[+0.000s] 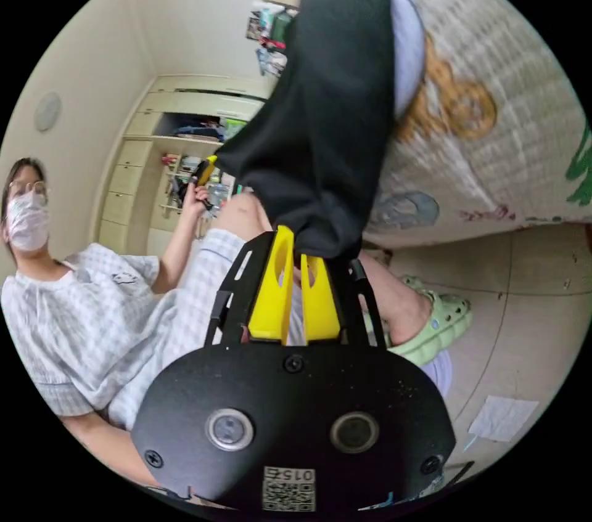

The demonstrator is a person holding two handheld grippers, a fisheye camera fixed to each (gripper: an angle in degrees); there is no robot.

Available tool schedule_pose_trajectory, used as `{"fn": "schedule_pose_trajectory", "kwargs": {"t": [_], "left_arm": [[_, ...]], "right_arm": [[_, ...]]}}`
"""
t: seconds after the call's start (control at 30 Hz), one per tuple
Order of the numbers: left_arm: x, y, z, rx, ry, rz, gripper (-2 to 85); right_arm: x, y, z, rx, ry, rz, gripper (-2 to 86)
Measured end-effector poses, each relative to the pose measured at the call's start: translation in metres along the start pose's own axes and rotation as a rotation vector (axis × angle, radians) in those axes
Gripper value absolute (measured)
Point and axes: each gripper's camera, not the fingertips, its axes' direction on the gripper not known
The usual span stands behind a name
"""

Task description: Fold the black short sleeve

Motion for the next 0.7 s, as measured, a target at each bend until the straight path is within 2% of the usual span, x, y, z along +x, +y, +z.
{"fn": "schedule_pose_trajectory", "kwargs": {"t": [0.1,0.17,0.27,0.33,0.43,0.7], "left_arm": [[-0.001,-0.003,-0.008,0.052,0.061,0.007,0.3],[-0.003,-0.008,-0.003,0.081,0.089,0.007,0.3],[-0.011,-0.009,0.018,0.078,0.085,-0.021,0.3],[-0.020,-0.003,0.033,0.049,0.079,-0.065,0.3],[-0.036,0.014,0.048,0.010,0.133,-0.142,0.3],[-0.058,0.057,0.045,0.037,0.141,-0.157,0.2]], "right_arm": [[-0.052,-0.013,-0.057,0.162,-0.125,-0.096,0.0],[-0.082,-0.047,-0.092,0.209,-0.064,-0.123,0.2],[-0.082,-0.102,-0.109,0.196,0.123,-0.004,1.2],[-0.067,-0.123,-0.108,0.188,0.165,0.097,2.9],[-0.054,-0.124,-0.100,0.182,0.064,0.164,6.7],[-0.086,-0.072,-0.058,0.169,0.271,0.180,9.1]]}}
